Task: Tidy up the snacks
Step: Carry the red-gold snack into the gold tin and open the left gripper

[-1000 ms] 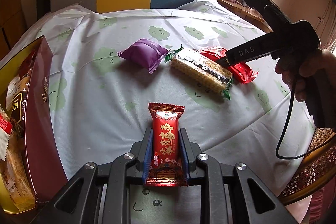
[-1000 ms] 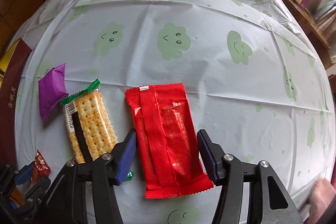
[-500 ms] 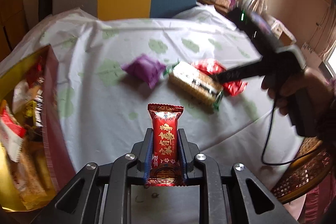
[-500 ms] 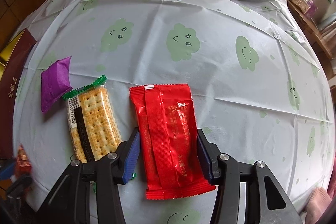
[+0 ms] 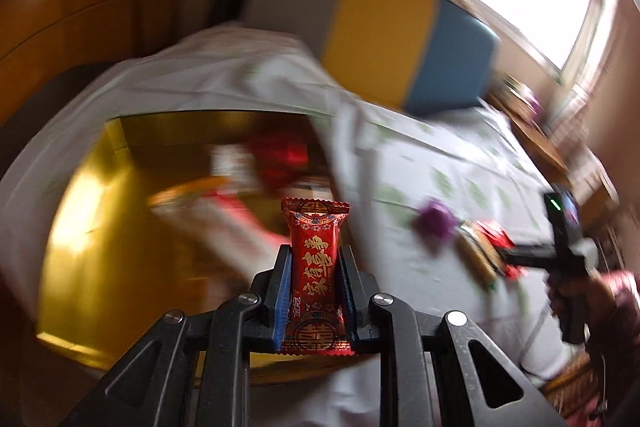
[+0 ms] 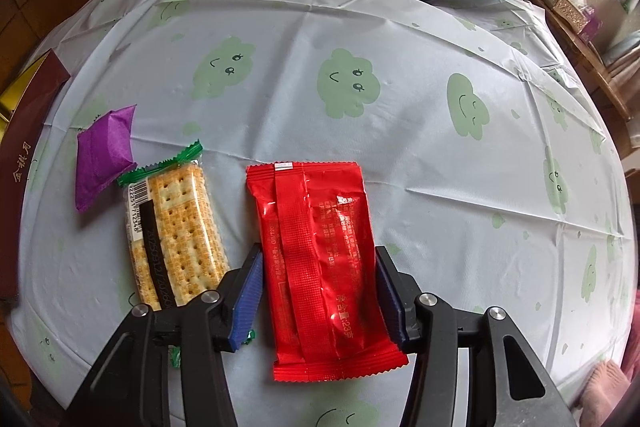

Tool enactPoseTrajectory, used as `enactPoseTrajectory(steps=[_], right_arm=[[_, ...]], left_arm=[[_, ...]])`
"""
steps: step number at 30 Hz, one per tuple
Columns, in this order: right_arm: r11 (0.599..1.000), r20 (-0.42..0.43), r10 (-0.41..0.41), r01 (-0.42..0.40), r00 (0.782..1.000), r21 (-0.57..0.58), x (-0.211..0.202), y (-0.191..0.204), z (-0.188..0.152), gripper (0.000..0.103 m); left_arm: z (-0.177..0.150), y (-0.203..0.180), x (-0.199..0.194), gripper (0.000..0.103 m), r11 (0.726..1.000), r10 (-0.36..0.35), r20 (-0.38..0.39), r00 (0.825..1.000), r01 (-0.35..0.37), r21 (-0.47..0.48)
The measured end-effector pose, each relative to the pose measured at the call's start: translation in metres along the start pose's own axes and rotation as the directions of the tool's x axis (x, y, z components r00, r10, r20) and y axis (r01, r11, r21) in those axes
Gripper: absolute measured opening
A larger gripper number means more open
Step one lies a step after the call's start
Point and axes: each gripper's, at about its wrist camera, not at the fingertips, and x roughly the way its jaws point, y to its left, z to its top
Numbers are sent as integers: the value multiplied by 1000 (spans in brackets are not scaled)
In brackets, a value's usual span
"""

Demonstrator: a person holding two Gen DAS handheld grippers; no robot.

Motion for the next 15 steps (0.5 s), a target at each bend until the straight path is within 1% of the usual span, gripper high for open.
enactPoseTrajectory(steps=[3,5,10,15], right_arm=[[1000,3,-5,5,1000,-5,1,4,-1,53],[1000,5,-6,6,1000,-6,2,5,-1,53],[1000,12,-10,10,1000,-7,0,7,-3,53],[1000,16,-11,11,1000,-6,1,8,-4,53]], left_arm=[[0,39,0,22,991,84,-10,996,-84,-102],[-3,58,4,22,982,111,-27,993,-114,-150],[-12,83,20,22,968,135,-79,988,-149,-201],[-19,89,36,26,966,140,-113,984,-161,-203]])
